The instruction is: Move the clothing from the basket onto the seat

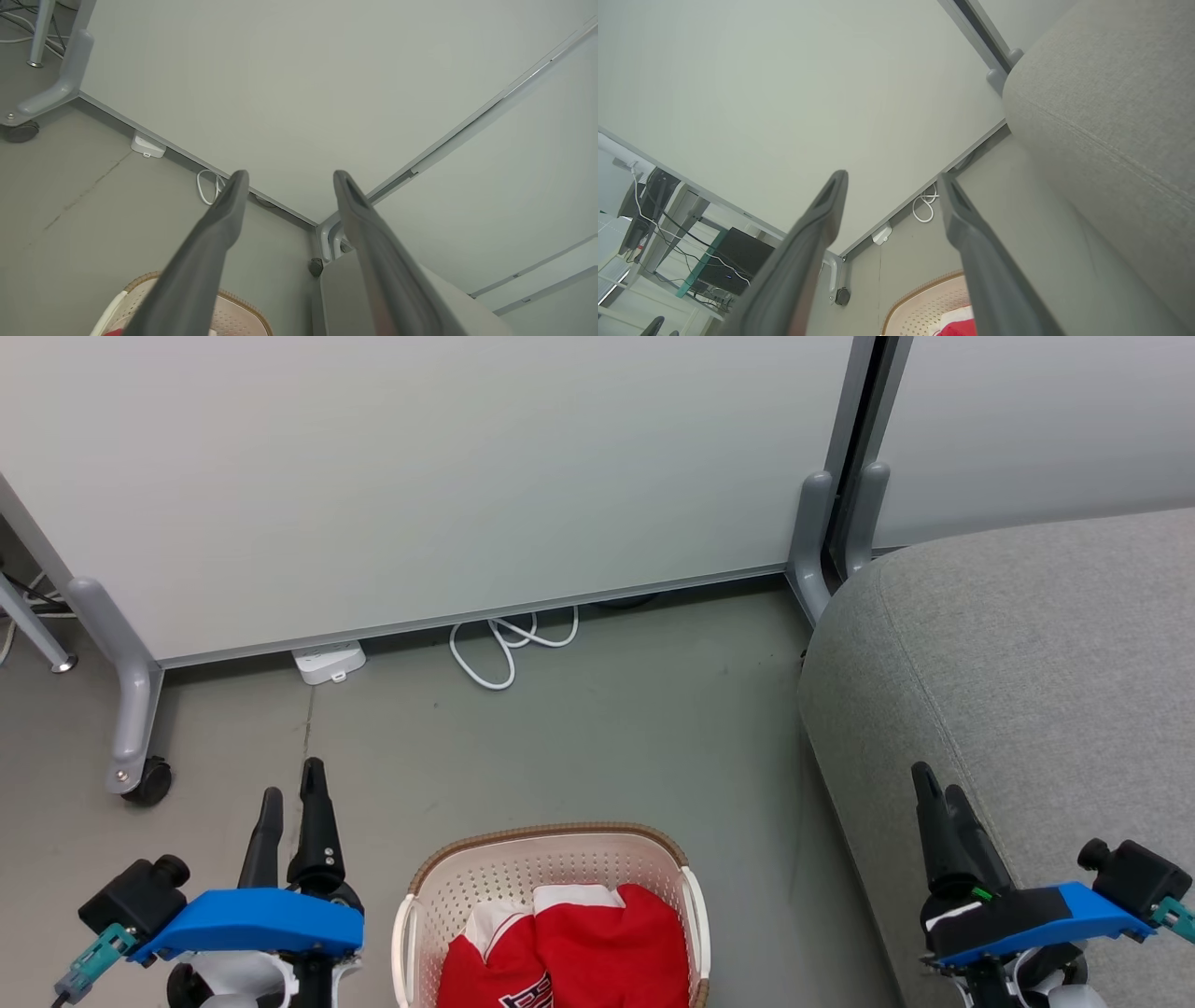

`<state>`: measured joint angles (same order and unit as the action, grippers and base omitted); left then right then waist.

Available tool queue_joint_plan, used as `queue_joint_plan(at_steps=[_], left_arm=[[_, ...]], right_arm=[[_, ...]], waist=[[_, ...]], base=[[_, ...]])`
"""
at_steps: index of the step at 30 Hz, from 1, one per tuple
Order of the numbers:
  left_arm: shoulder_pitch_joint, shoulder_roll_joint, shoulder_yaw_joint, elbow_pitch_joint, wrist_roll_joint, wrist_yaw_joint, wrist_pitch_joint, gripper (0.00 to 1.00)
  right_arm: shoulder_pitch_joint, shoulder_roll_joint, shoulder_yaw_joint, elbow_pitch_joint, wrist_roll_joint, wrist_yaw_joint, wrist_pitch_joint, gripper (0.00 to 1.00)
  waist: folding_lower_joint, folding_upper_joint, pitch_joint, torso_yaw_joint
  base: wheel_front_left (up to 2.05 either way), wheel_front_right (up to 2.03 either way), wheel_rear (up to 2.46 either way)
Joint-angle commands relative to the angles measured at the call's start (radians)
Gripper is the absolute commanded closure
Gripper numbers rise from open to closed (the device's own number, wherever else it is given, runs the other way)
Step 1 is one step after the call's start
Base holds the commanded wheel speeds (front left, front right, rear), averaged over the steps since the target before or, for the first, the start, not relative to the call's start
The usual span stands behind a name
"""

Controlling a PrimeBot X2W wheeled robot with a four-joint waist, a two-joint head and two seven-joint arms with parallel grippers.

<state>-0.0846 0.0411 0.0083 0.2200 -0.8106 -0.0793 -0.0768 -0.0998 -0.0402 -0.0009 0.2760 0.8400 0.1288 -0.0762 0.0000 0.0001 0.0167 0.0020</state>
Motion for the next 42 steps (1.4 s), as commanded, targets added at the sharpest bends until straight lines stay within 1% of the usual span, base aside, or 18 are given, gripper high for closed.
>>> queue_joint_plan(at_steps=[1,18,42], left_arm=[[-0.026,0.008,-0.010,-0.011,0.044,0.004,-0.011,0.00],[-0.034,0.014,-0.046,0.003,0.267,0.010,-0.062,0.00],[-0.041,0.014,-0.073,0.017,0.506,0.007,-0.122,0.00]], right_arm=[[-0.027,-0.007,0.005,-0.008,-0.044,0.001,-0.011,0.00],[-0.039,-0.009,0.032,0.012,-0.271,0.002,-0.062,0.00],[-0.051,-0.011,0.054,0.039,-0.513,0.002,-0.122,0.00]], waist=[[0.0000,-0.0001,0.000,0.000],[0.0000,-0.0001,0.002,0.003],[0.0000,-0.0001,0.005,0.004]], base=[[0.00,0.00,0.00],[0.00,0.00,0.00],[0.00,0.00,0.00]])
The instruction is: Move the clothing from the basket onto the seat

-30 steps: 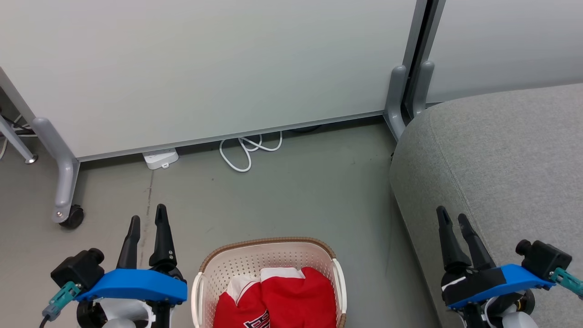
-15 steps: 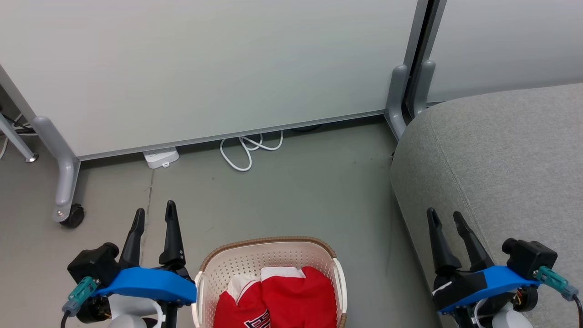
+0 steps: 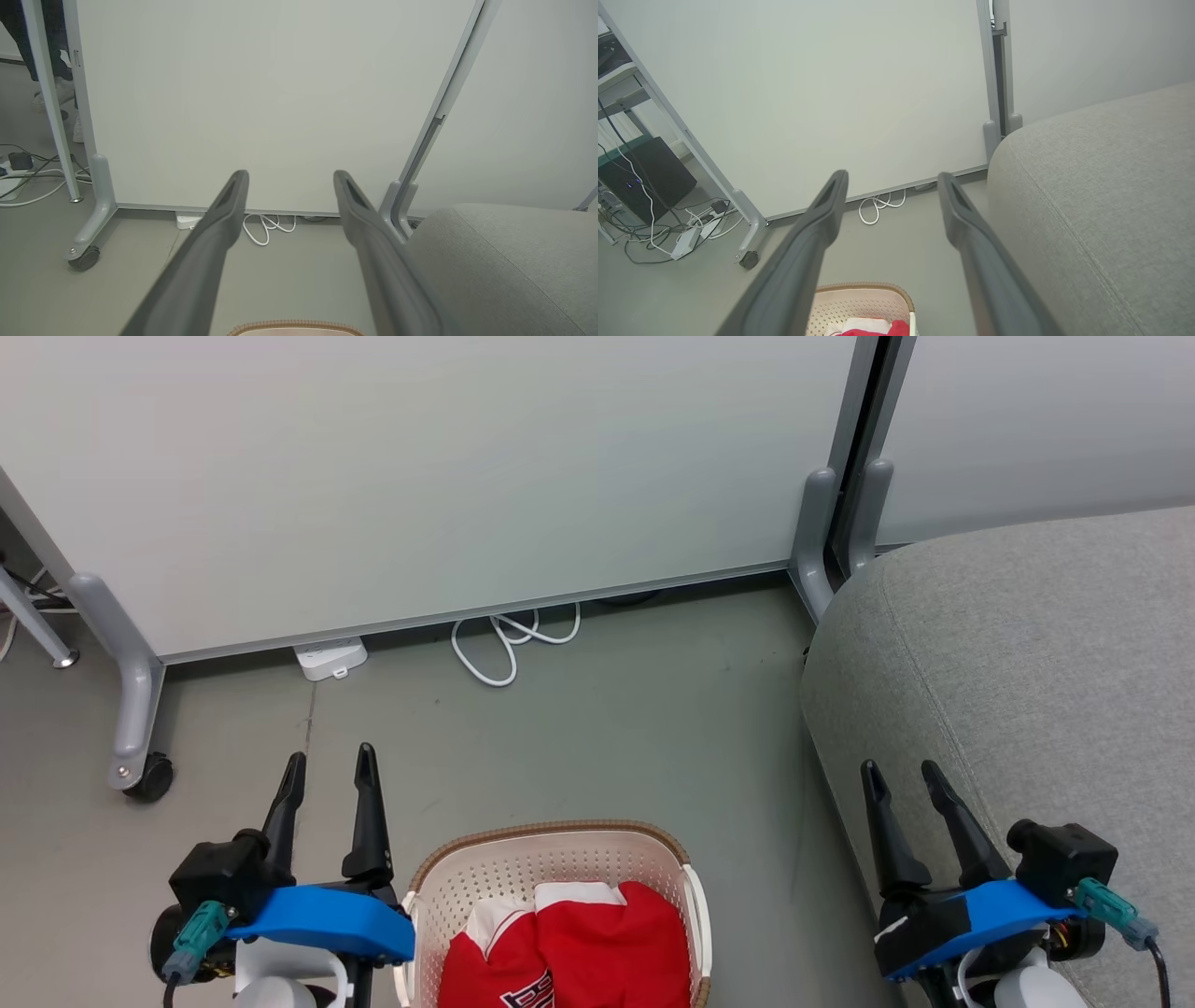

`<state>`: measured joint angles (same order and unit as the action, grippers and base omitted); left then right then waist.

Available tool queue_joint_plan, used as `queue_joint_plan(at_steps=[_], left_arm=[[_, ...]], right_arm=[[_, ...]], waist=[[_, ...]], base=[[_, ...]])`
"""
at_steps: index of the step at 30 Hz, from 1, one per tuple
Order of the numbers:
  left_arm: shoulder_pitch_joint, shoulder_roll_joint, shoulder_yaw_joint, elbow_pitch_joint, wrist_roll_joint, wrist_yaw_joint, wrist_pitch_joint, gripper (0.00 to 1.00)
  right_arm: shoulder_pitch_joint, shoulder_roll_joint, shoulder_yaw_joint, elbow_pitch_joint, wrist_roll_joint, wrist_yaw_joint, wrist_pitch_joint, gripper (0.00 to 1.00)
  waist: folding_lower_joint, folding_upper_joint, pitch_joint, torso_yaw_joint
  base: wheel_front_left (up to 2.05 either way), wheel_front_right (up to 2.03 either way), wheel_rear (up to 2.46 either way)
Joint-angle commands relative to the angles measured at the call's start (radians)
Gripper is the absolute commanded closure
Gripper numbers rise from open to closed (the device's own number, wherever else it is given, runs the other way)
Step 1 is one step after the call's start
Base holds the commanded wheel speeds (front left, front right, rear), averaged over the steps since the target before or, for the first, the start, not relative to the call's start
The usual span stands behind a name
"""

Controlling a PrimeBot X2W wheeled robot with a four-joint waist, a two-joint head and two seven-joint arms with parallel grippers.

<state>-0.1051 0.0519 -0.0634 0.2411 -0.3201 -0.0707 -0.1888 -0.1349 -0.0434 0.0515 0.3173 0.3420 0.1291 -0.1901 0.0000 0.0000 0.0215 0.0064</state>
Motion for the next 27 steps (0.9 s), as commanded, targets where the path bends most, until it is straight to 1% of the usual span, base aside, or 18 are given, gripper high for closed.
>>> queue_joint_plan(at_steps=[1,15,27], left_arm=[[-0.020,0.004,-0.002,-0.004,0.025,-0.002,-0.011,0.00],[-0.026,0.003,-0.016,0.002,0.146,-0.002,-0.040,0.00],[-0.027,0.001,-0.022,0.013,0.228,-0.008,-0.063,0.00]], right_arm=[[-0.016,-0.008,0.003,-0.002,-0.025,0.002,-0.010,0.00],[-0.020,-0.009,0.001,0.008,-0.144,0.002,-0.039,0.00],[-0.025,-0.009,-0.002,0.019,-0.232,0.002,-0.063,0.00]], waist=[[0.0000,0.0000,0.000,0.000],[0.0000,0.0000,0.006,0.002],[0.0000,0.0000,0.009,0.003]], base=[[0.00,0.00,0.00],[0.00,0.00,0.00],[0.00,0.00,0.00]])
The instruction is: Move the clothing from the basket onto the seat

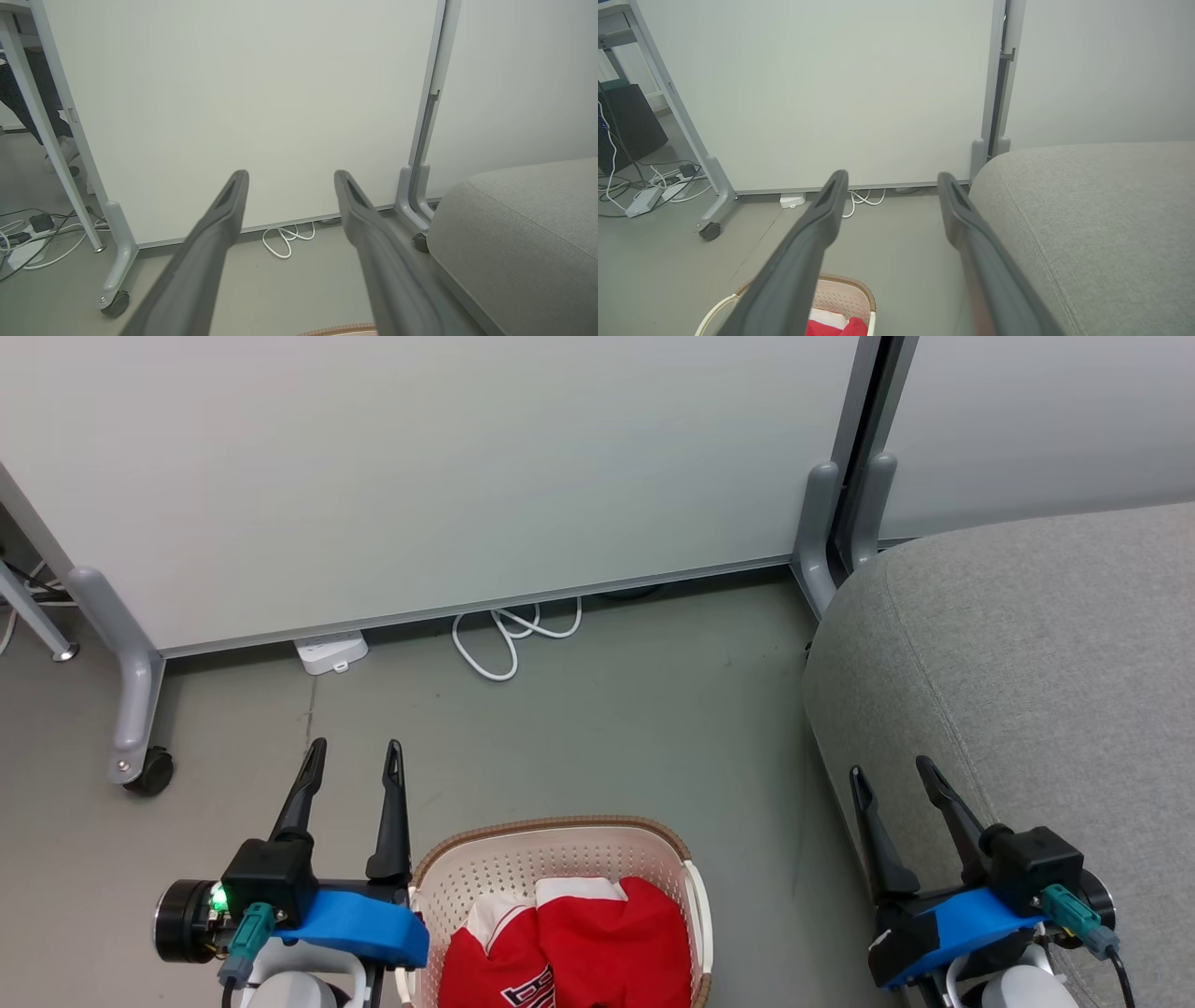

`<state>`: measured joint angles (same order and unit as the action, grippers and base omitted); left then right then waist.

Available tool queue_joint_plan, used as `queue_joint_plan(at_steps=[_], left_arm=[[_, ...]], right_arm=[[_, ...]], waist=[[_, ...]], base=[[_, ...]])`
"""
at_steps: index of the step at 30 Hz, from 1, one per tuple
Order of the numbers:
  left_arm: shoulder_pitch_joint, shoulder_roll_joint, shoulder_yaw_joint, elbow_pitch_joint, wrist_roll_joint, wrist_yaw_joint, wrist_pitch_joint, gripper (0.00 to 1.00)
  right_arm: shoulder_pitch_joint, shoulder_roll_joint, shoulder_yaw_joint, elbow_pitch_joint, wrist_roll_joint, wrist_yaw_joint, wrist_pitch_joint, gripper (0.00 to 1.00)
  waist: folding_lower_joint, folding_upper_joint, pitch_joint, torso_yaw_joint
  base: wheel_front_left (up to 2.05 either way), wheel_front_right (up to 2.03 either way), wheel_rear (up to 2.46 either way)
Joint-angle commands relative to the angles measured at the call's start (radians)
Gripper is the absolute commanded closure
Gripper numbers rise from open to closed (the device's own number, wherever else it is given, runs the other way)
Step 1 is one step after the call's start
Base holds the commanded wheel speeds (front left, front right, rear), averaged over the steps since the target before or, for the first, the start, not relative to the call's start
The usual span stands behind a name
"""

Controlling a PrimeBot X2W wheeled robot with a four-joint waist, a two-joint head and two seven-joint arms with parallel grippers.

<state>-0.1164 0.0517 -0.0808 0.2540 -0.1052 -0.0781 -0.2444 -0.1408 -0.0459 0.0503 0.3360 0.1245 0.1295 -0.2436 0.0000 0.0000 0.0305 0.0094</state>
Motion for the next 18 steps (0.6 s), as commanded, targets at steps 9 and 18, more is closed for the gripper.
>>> queue_joint_plan(at_steps=[9,18], left_arm=[[-0.018,0.000,0.007,0.032,0.047,-0.013,-0.023,0.00],[-0.017,-0.001,0.015,0.069,0.014,-0.022,-0.022,0.00]], right_arm=[[-0.016,-0.007,-0.004,0.014,-0.070,0.001,-0.024,0.00],[-0.016,-0.007,-0.018,0.031,-0.045,0.001,-0.023,0.00]], waist=[[0.0000,0.0000,-0.001,0.004],[0.0000,0.0000,-0.007,0.004]], base=[[0.00,0.00,0.00],[0.00,0.00,0.00]])
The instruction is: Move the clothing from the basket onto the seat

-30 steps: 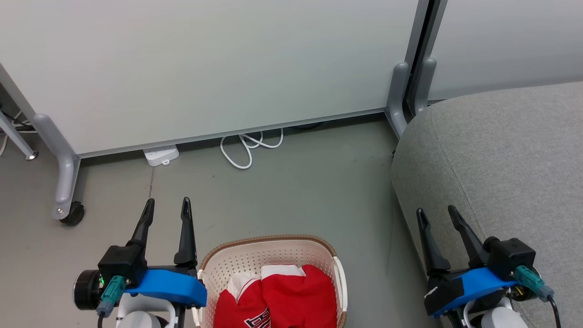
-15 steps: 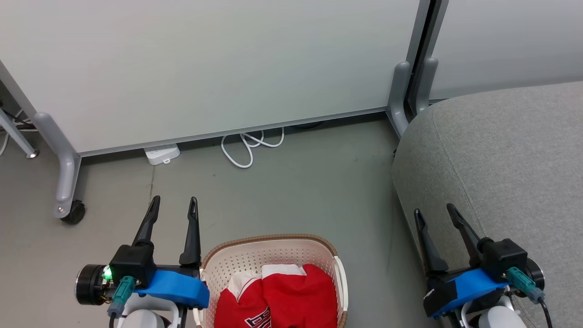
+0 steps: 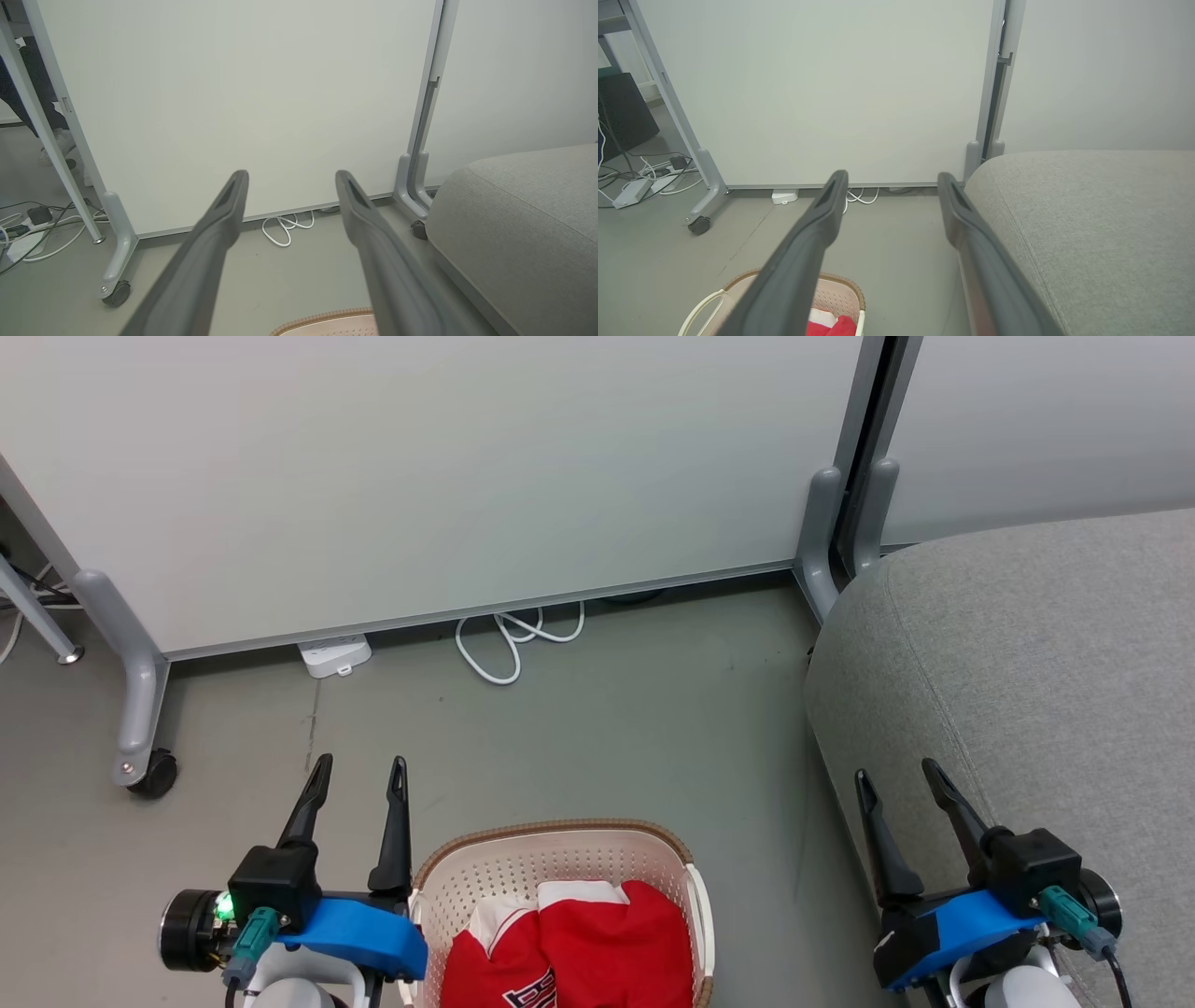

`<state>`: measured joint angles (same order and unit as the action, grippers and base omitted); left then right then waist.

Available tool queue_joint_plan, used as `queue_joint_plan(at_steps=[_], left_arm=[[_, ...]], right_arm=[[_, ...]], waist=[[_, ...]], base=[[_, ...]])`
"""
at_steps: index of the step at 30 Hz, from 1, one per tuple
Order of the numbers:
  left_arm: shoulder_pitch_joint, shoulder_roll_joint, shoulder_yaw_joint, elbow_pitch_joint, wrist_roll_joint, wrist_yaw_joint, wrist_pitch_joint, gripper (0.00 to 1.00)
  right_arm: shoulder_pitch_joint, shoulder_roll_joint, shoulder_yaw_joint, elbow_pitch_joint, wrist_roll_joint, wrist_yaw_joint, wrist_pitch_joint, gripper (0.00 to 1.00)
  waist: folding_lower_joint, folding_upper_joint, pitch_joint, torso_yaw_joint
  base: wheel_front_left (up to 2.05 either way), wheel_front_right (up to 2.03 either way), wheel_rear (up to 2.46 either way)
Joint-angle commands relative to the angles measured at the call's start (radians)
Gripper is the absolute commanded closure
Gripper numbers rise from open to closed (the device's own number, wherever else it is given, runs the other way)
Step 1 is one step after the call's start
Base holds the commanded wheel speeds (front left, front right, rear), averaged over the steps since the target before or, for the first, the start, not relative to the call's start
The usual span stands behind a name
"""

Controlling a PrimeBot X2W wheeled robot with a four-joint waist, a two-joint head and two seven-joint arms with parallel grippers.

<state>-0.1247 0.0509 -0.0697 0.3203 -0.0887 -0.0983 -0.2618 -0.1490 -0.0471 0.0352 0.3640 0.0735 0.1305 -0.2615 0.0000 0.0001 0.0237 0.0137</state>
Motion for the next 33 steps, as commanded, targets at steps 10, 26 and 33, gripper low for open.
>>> queue_joint_plan(at_steps=[10,26,33], left_arm=[[-0.014,-0.001,0.002,0.026,-0.016,-0.001,-0.005,0.00],[-0.106,0.019,-0.075,0.119,0.022,-0.028,-0.004,0.00],[-0.207,0.071,-0.199,0.252,0.012,-0.035,-0.004,0.00]], right_arm=[[-0.009,-0.006,-0.010,0.018,0.007,0.000,-0.006,0.00],[-0.040,-0.006,0.000,0.012,0.005,0.000,-0.005,0.00],[-0.080,-0.006,0.020,0.005,0.009,0.000,-0.005,0.00]], waist=[[0.0000,-0.0001,-0.002,0.000],[0.0000,-0.0001,0.057,-0.021],[0.0000,-0.0001,0.140,-0.059]], base=[[0.00,0.00,0.00],[0.00,0.00,0.00],[0.00,0.00,0.00]])
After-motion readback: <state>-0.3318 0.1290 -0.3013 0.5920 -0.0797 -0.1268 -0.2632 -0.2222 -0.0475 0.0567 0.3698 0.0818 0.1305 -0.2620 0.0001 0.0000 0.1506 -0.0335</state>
